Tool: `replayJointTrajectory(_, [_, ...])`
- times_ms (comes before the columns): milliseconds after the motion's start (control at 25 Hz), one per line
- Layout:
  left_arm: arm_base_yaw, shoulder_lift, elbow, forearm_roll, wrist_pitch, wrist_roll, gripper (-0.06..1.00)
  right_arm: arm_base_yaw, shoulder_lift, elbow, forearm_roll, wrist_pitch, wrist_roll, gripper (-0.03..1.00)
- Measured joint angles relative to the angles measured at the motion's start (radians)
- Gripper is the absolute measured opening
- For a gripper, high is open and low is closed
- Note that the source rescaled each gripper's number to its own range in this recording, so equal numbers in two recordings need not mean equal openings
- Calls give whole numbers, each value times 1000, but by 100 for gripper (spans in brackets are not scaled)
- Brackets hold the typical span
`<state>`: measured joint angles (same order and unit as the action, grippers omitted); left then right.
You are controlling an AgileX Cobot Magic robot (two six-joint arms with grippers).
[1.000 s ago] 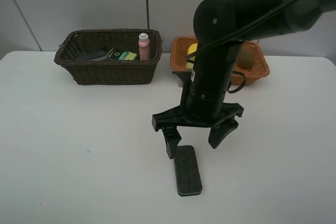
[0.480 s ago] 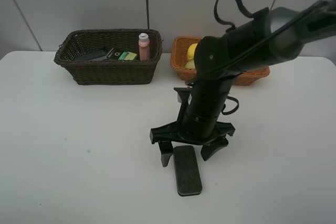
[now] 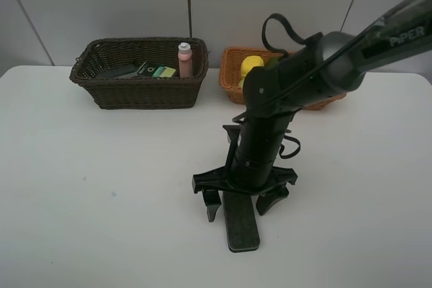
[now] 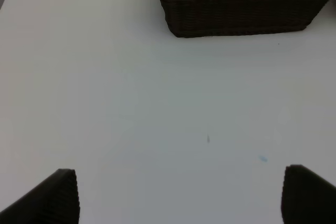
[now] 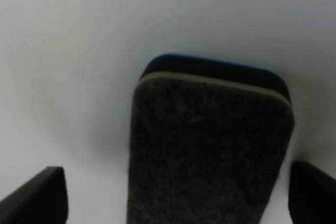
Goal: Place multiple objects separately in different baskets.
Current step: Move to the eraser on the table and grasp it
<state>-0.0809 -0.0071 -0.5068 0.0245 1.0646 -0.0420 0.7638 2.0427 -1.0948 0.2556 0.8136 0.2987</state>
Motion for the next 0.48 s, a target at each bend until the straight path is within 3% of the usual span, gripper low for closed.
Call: replayJointTrajectory(480, [0,0,0,0,0,0,100,-3,6,-7,19,10,-1,100])
